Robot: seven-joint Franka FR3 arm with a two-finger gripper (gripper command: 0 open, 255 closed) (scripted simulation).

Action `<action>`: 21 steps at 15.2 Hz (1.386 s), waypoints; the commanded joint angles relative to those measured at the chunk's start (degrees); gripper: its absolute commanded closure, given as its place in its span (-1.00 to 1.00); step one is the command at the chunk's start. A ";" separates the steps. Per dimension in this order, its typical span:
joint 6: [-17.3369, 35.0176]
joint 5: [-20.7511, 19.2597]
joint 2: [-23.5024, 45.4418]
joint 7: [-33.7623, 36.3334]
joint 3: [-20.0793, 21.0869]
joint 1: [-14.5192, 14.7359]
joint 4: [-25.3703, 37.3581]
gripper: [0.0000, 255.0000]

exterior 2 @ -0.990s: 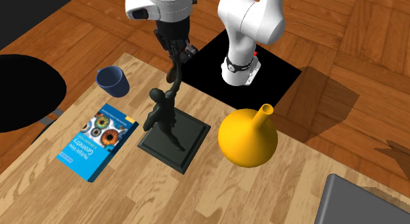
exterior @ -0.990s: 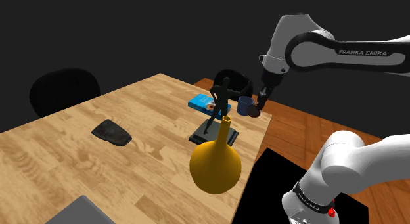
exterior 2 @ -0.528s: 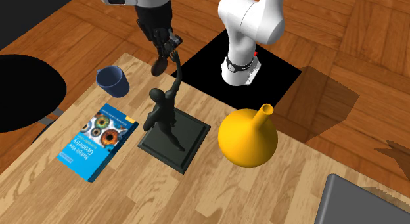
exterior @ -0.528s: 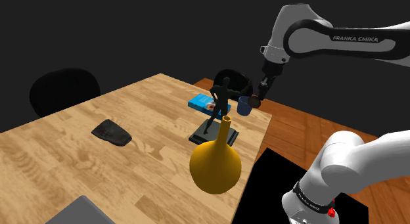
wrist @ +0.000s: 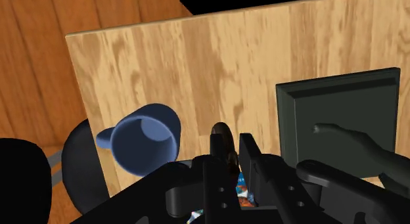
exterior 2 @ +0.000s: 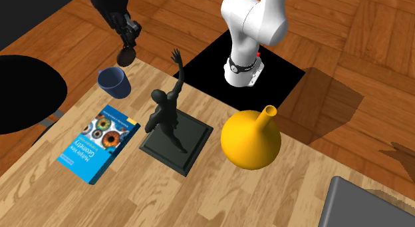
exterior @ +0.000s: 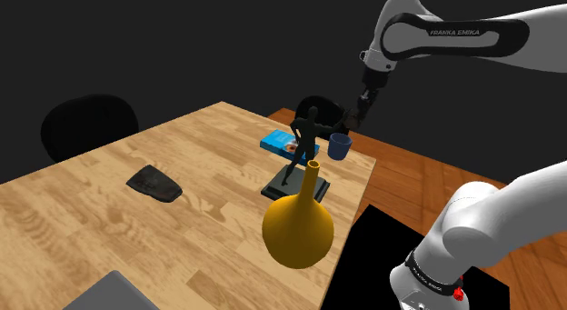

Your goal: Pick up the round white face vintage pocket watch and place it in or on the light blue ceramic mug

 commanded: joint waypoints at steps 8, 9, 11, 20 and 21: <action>-0.44 3.03 17.44 -11.86 -8.83 -1.00 18.58 1.00; -0.93 4.17 20.43 -13.85 -10.11 -1.31 21.97 1.00; 0.62 4.09 20.31 -13.75 -10.07 -1.43 20.30 1.00; 7.54 3.92 20.41 -13.46 -10.35 -1.61 13.47 1.00; 8.31 3.92 20.49 -13.45 -10.39 -1.63 12.78 1.00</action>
